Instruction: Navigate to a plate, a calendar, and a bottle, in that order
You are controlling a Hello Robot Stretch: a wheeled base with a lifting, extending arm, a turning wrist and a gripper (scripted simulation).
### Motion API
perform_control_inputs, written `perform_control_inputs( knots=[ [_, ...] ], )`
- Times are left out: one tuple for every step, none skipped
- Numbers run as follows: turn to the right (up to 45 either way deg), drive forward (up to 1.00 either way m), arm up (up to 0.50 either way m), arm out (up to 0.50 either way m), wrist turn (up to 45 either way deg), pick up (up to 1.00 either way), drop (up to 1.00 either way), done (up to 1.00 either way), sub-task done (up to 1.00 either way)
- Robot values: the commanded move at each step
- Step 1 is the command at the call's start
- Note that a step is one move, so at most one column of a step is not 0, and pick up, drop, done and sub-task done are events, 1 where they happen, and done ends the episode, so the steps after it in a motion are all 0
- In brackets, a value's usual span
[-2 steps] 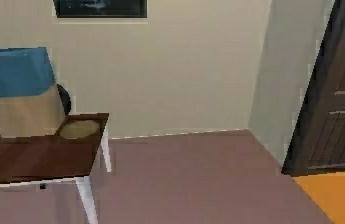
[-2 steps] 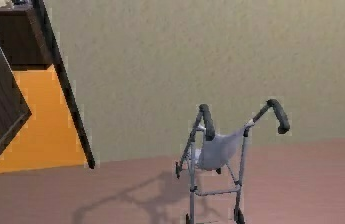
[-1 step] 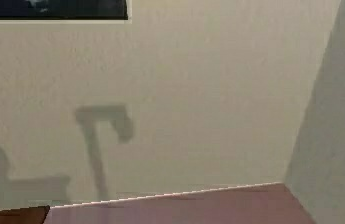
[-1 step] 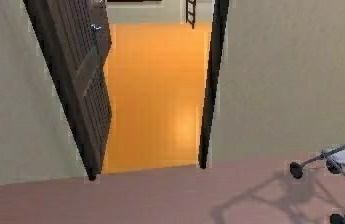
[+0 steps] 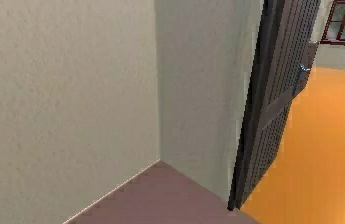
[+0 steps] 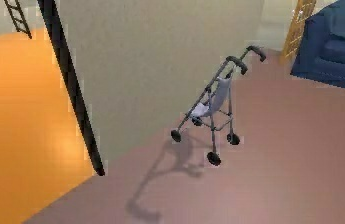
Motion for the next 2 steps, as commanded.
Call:
perform_control_inputs(
  knots=[
    [0.0,0.05,0.00,0.00,0.0,0.00,0.00,0.00,0.00],
    [-45.0,0.00,0.00,0.00,0.0,0.00,0.00,0.00,0.00]
  ],
)
